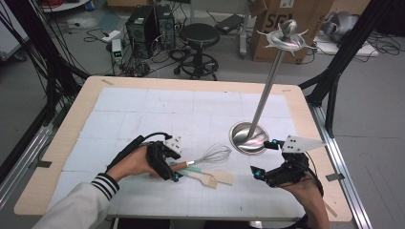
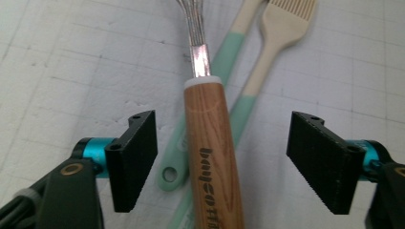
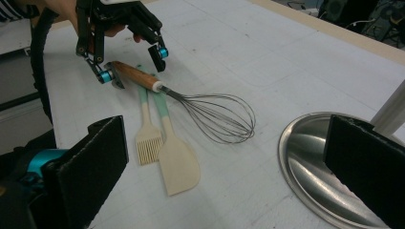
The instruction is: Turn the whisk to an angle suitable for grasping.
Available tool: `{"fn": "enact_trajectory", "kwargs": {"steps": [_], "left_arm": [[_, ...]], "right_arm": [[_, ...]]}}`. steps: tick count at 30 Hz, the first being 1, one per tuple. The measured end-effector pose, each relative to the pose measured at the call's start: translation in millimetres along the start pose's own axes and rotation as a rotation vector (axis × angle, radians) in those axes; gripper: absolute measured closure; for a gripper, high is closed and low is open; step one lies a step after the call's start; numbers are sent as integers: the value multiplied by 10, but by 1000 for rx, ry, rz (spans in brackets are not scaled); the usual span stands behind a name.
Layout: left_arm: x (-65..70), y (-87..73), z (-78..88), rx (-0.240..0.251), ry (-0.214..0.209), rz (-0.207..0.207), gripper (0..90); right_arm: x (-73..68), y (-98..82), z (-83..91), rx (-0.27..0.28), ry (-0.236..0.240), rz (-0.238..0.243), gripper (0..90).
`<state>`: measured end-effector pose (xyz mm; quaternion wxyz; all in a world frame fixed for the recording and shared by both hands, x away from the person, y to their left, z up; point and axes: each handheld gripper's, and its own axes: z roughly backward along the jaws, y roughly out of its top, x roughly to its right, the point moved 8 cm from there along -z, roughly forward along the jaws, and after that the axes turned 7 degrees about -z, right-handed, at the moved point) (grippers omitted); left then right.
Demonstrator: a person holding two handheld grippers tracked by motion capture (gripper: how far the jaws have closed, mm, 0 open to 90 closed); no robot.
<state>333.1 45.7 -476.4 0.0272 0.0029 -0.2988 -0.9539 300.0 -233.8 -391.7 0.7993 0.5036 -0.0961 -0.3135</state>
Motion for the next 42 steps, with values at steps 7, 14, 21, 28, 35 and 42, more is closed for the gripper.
{"fn": "enact_trajectory", "kwargs": {"steps": [7, 14, 21, 28, 35, 42], "left_arm": [[8, -31, -25, -32, 2, 1, 405], [4, -33, -17, -51, 43, -29, 513], [-11, -48, -10, -69, 66, -24, 631], [17, -54, -33, -87, 71, -26, 655], [19, -58, -36, -72, 75, 14, 680], [22, -55, -27, -60, 82, 15, 683]], "right_arm": [[-6, -4, 9, 0, -2, -7, 1], [1, -9, 11, 1, -3, -10, 1], [-12, -4, 7, 0, 4, -2, 1], [-14, 2, -1, 2, 4, -2, 1], [-7, 5, 11, 5, 0, -5, 1], [3, 5, 29, 10, -4, -13, 1]]}}
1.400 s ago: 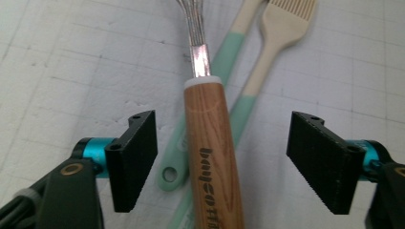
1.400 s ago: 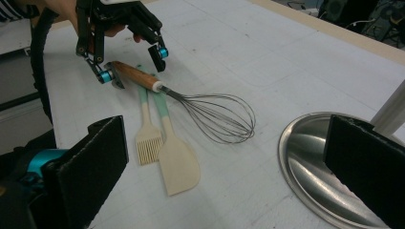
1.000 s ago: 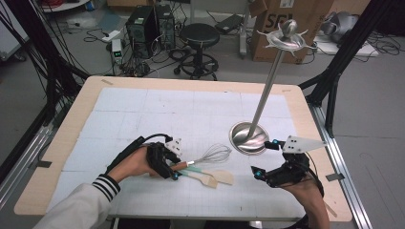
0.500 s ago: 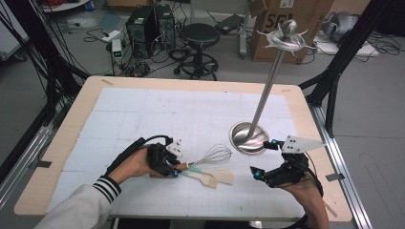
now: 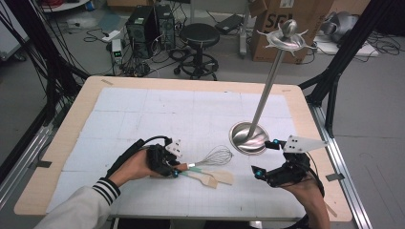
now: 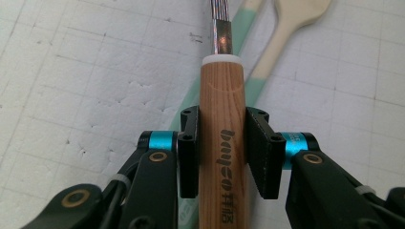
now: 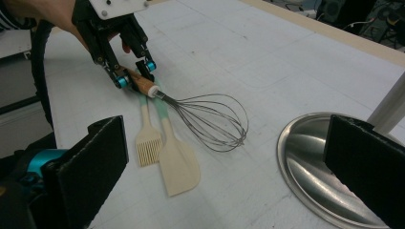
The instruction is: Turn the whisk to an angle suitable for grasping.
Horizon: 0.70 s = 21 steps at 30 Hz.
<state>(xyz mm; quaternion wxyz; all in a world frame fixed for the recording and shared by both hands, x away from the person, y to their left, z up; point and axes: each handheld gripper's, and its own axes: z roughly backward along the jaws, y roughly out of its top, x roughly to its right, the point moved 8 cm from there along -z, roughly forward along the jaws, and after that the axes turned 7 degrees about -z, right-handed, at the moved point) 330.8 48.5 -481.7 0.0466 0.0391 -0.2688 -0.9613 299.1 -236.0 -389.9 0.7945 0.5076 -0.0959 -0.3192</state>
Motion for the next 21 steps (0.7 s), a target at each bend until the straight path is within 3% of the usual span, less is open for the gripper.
{"fn": "enact_trajectory", "kwargs": {"steps": [15, 17, 21], "left_arm": [[-27, 86, 267, 109, 16, 3, 685], [-22, 110, 328, 134, 1, 13, 684], [-12, 195, 457, 147, 6, -11, 685]], "right_arm": [[-8, 25, 29, 10, -3, 10, 1], [-9, 30, 38, 12, -2, 12, 1], [-22, 54, 71, 19, 0, 20, 0]]}}
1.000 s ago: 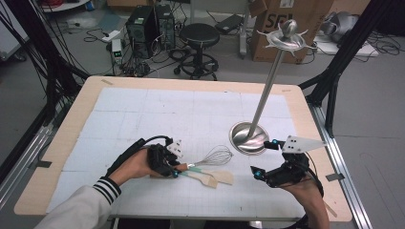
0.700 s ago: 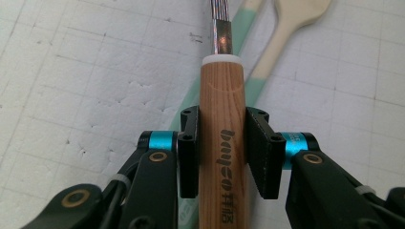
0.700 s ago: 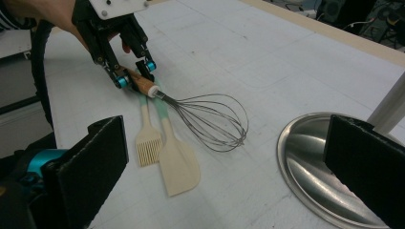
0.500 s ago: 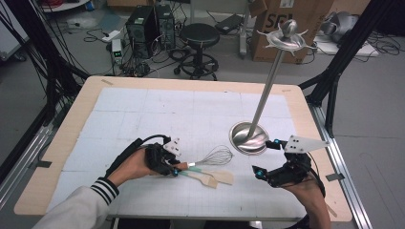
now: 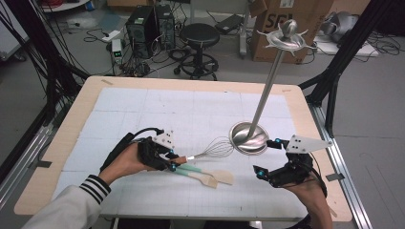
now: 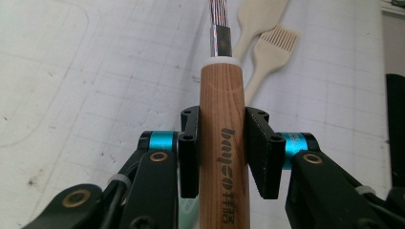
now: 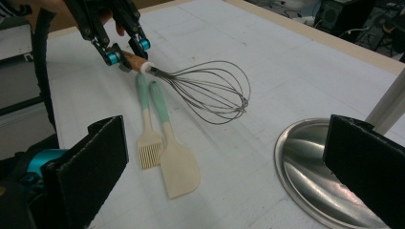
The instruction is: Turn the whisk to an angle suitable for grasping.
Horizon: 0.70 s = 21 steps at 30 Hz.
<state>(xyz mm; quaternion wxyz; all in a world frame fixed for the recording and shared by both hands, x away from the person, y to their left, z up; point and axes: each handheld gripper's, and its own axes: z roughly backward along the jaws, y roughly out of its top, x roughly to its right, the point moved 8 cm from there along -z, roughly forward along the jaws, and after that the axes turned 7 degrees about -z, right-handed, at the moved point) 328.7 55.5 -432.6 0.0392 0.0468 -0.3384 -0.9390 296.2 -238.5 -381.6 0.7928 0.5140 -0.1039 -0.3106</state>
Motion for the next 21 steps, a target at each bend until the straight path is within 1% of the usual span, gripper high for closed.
{"fn": "enact_trajectory", "kwargs": {"steps": [2, 4, 9, 13, 15, 16, 20, 21], "left_arm": [[13, 64, 42, 15, -3, -10, 685], [37, 134, 70, 17, -12, -26, 684], [86, 303, 29, 20, -29, -59, 684], [100, 428, -65, 33, -57, -69, 684], [103, 476, -116, 32, -62, -74, 684], [110, 516, -152, 35, -73, -74, 684], [126, 651, -284, 41, -91, -91, 684], [133, 684, -319, 41, -102, -93, 684]], "right_arm": [[-16, 23, 25, 7, 4, 7, 1], [-38, 53, 57, 18, 10, 18, 1], [-117, 116, 132, 29, 31, 42, 0], [-177, 153, 170, 28, 42, 59, 1], [-193, 166, 184, 30, 45, 67, 1], [-207, 169, 192, 29, 50, 66, 0], [-217, 189, 225, 32, 50, 76, 1], [-221, 191, 233, 31, 51, 73, 1]]}}
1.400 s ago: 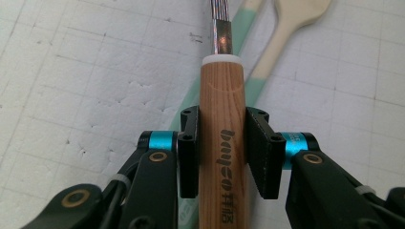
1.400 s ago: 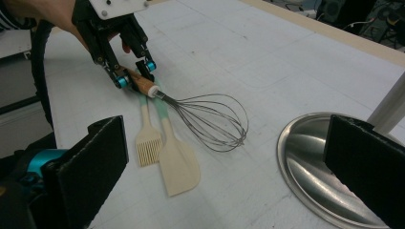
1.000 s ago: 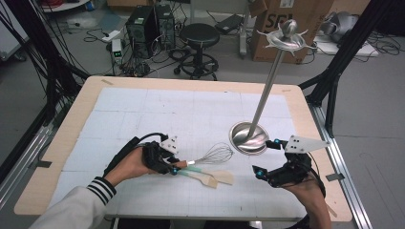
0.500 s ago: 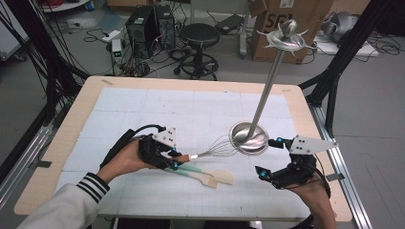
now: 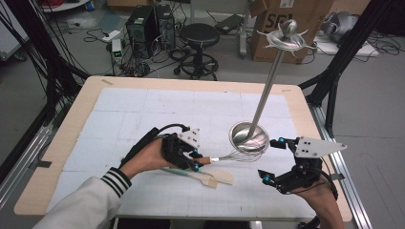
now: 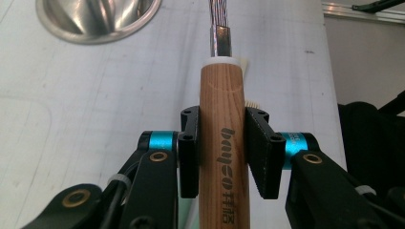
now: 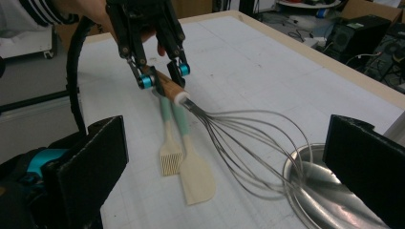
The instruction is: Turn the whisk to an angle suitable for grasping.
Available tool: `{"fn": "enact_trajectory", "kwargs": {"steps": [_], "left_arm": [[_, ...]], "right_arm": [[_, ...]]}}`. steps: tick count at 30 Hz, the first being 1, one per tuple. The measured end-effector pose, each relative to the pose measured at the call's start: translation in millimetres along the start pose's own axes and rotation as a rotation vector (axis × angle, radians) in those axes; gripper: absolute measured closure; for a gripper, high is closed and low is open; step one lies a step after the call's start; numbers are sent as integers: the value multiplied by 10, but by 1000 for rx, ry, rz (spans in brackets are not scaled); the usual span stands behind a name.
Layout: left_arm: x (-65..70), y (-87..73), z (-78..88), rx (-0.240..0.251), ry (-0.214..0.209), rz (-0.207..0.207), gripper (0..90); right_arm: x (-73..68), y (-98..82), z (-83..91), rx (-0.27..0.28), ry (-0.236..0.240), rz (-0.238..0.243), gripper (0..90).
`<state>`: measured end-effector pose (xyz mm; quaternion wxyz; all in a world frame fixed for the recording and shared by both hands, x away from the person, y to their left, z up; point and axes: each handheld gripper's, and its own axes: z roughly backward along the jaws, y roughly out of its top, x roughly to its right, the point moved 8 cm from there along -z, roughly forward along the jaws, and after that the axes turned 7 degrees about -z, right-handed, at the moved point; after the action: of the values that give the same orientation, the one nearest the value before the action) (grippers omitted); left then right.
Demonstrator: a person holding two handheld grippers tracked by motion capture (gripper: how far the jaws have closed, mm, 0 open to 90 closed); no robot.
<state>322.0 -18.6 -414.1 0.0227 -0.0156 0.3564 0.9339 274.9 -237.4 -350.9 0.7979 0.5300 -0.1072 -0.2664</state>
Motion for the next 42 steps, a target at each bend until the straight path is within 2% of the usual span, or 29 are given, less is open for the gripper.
{"fn": "enact_trajectory", "kwargs": {"steps": [4, 14, 24, 34, 41, 42], "left_arm": [[0, 114, -168, 3, -23, -21, 684], [8, 274, -556, 1, -75, -54, 683], [-21, 327, -944, -18, -117, -75, 683], [-23, 369, -1167, -51, -141, -91, 683], [-30, 367, -1264, -79, -143, -83, 683], [-30, 373, -1268, -71, -143, -77, 682]], "right_arm": [[-2, 0, 18, 0, 4, 2, 1], [12, -30, 25, -6, 13, -4, 1], [89, -114, 42, -14, 8, -26, 1], [147, -161, 29, -16, 8, -36, 1], [149, -170, 30, -19, 9, -42, 1], [151, -171, 32, -20, 8, -44, 1]]}}
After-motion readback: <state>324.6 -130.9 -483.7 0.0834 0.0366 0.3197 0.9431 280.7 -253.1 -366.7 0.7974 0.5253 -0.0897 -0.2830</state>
